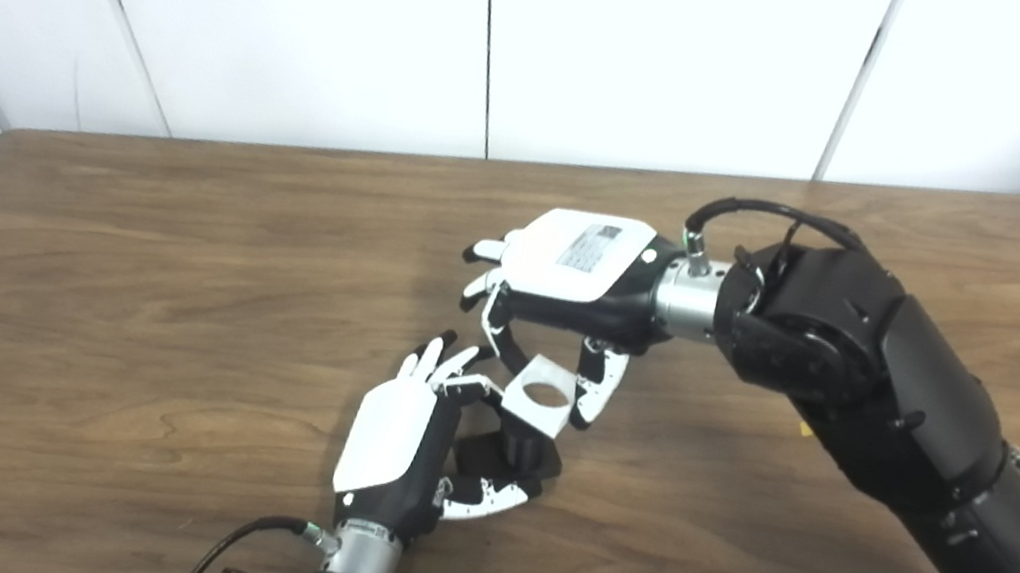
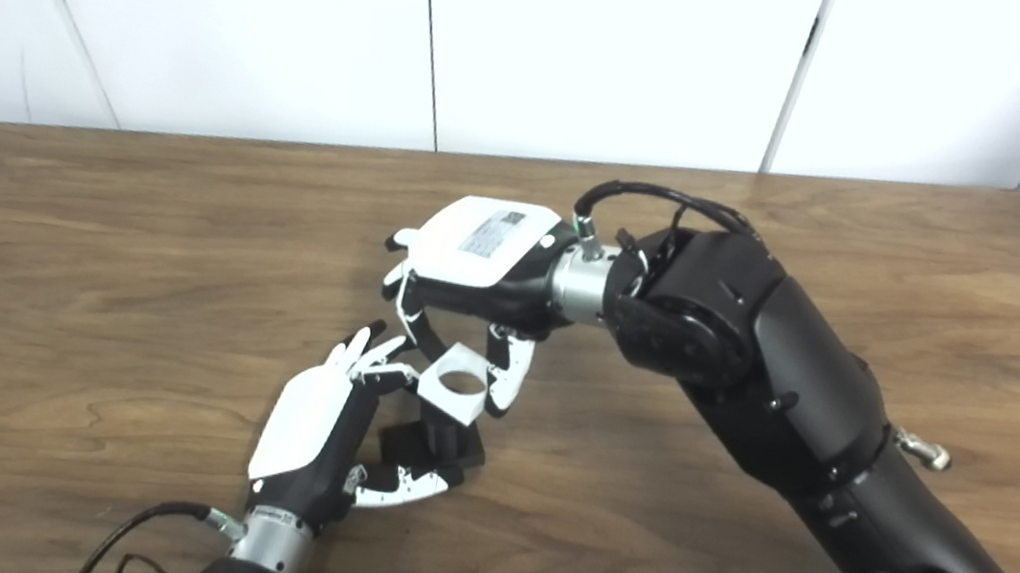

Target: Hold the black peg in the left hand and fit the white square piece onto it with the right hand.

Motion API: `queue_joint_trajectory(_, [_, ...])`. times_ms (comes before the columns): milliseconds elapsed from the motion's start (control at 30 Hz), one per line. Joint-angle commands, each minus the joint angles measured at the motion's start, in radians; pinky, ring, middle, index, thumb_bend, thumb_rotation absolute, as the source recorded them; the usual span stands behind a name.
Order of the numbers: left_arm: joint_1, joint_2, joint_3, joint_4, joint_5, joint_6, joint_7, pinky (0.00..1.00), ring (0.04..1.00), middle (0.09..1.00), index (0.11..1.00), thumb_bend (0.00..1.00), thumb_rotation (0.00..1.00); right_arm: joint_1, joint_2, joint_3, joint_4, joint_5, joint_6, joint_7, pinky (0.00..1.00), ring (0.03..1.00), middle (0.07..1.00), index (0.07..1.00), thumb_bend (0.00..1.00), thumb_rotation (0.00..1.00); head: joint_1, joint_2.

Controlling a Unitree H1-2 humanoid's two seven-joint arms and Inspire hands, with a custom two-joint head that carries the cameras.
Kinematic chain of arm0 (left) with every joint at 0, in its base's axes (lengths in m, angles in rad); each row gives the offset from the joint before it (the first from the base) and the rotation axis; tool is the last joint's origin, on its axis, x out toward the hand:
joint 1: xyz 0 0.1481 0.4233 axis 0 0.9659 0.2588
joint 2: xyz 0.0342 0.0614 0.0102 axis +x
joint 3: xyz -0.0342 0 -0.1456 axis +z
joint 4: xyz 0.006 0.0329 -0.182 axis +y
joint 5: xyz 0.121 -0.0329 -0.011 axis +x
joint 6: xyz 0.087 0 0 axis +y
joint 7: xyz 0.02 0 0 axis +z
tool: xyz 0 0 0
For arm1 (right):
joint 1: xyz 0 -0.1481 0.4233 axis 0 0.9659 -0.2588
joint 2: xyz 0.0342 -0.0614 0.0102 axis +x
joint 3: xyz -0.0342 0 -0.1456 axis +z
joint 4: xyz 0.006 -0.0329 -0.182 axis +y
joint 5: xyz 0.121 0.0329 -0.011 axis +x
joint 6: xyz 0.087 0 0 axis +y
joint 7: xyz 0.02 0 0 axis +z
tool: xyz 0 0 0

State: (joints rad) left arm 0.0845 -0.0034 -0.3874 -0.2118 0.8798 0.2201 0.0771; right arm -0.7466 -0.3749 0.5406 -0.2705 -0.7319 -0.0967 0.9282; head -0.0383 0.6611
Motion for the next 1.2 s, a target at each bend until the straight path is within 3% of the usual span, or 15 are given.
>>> queue_joint_trajectory(0, [0.003, 0.002, 0.003, 0.016, 0.02, 0.028, -0.011, 1.0, 1.0, 0.897, 0.485, 0.52, 0.07, -0.03, -0.001, -0.014, -0.006, 0.01, -0.029, -0.03, 0.94, 0.985, 0.87, 0.488, 0.52, 0.14, 0.0, 0.0])
queue_joint_trajectory(1167, [-0.034, -0.026, 0.0, 0.05, 0.02, 0.02, 0.015, 1.0, 1.0, 0.9, 0.484, 0.52, 0.06, 0.022, 0.001, 0.003, 0.057, -0.02, -0.075, -0.075, 0.96, 0.992, 0.886, 0.489, 0.52, 0.14, 0.017, -0.018])
